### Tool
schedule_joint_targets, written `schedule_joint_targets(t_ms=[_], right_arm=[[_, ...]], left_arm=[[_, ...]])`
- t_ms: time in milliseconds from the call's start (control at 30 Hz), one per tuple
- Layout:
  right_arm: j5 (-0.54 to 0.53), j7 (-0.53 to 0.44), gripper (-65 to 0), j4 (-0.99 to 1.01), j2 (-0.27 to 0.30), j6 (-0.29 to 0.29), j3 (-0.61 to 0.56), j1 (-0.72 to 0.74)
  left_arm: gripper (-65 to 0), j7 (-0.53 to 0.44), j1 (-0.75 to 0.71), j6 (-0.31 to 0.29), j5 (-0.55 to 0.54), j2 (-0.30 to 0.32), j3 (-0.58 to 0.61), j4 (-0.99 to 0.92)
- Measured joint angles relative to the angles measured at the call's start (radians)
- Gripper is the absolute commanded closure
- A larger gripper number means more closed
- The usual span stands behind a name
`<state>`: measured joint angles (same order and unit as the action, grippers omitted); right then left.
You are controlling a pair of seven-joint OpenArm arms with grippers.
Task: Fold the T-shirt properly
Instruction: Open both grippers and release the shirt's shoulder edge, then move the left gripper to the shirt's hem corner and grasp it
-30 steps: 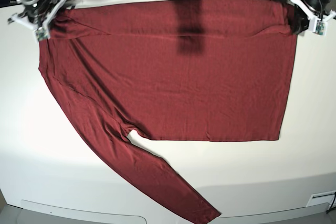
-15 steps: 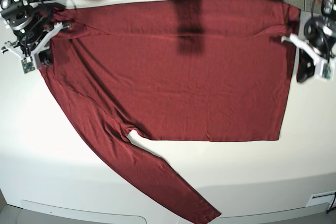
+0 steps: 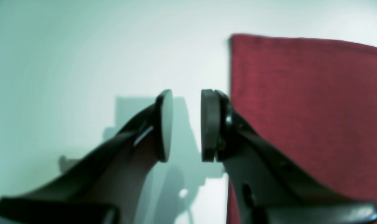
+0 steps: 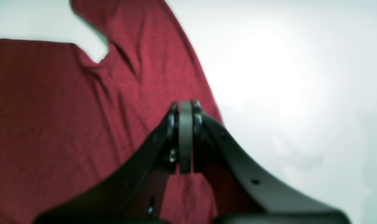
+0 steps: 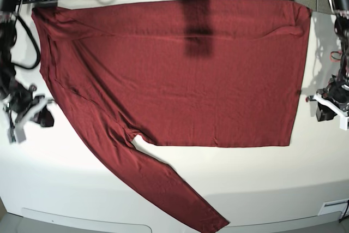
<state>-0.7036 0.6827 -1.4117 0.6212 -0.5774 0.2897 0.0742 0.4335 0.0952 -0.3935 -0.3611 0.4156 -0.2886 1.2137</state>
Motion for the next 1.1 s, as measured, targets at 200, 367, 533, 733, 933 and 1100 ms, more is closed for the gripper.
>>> schedule_joint_targets(t_ms=[200, 367, 533, 733, 933, 1100], right_arm=[[-0.082, 0.093, 0.0, 0.213, 0.002, -0.064, 0.001, 0.158], [-0.084, 0.095, 0.0, 0.273, 0.002, -0.091, -0.003, 0.195], [-0.111, 0.098, -12.0, 0.274, 0.002, -0.112, -0.003, 0.193], [-0.159, 0.097, -22.5, 0.274, 0.002, -0.112, -0.003, 0.194], [-0.159, 0.098, -22.4, 0.274, 0.002, -0.112, -0.003, 0.194], [-0.159, 0.097, -22.4, 0.274, 0.002, -0.112, -0.003, 0.194]], left_arm=[[-16.6, 0.002, 0.172, -0.089, 0.005, -0.005, 0.0, -0.28], [-16.6, -0.09, 0.277, -0.087, 0.055, 0.0, -0.001, -0.45], [-16.6, -0.121, 0.37, -0.158, 0.06, -0.011, -0.001, -0.587], [-17.3, -0.163, 0.445, -0.157, 0.136, -0.048, -0.001, -0.683], [-17.3, -0.251, 0.475, -0.157, 0.26, -0.084, -0.001, -0.777], [-17.2, -0.34, 0.478, -0.157, 0.344, -0.102, -0.001, -0.809]])
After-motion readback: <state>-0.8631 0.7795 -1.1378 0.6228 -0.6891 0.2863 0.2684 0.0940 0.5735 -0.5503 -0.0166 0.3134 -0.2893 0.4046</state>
